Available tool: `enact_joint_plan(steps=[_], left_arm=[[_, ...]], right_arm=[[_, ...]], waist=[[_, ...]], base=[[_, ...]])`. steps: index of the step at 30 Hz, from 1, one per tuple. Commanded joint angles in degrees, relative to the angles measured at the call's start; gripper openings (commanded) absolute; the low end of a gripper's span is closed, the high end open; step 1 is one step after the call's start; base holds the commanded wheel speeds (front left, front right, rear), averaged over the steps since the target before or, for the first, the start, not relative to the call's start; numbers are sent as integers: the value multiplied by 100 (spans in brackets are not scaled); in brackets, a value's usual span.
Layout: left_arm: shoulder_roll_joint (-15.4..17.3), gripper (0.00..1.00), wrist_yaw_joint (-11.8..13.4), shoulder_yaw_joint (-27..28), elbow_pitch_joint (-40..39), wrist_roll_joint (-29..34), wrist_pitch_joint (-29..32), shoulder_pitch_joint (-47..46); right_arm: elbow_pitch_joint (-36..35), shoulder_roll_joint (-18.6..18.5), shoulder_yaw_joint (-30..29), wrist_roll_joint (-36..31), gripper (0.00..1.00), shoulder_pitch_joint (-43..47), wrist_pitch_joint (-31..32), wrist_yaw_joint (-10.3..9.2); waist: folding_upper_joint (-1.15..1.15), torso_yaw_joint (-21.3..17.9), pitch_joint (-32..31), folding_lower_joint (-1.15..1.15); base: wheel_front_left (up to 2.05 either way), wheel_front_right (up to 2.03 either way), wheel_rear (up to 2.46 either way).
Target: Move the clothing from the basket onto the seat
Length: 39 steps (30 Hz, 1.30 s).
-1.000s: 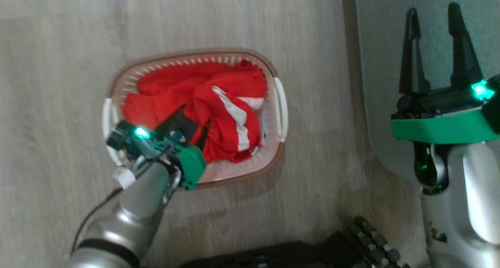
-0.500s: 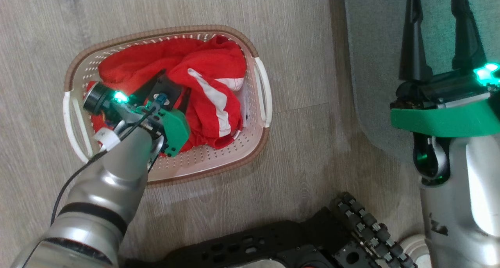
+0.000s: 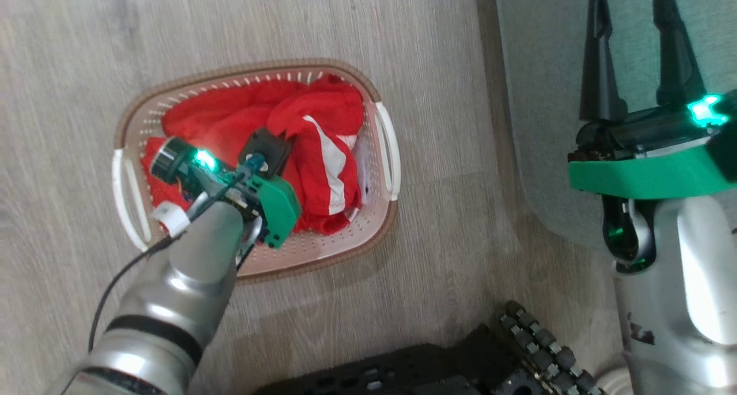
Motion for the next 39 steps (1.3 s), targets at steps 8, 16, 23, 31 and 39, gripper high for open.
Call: enact_joint_plan(steps=[8,16,23,31,39], left_arm=[[3,0,-15,310,-1006,-503,-71,892],[-19,0,-53,483,-1827,-834,-71,1567],[-10,0,-96,622,-2338,-1005,-71,1903],[36,0,-86,723,-2636,-1077,-71,1876],[26,0,-51,756,-2773,-1156,-21,1545]], right_arm=[[295,-32,31,-148,100,453,-52,-1],[809,-32,14,-287,100,1064,-52,-1],[1122,-32,135,-244,100,1676,-52,-1],[1253,-32,375,-162,100,2020,-52,-1],[1350,-32,986,-10,100,2176,-52,-1]], waist=[[0,358,-1231,0],[0,742,-2756,0],[0,907,-4004,0],[0,973,-4605,0],[0,1038,-4904,0]], base=[[0,0,0],[0,0,0],[0,0,0],[0,0,0],[0,0,0]])
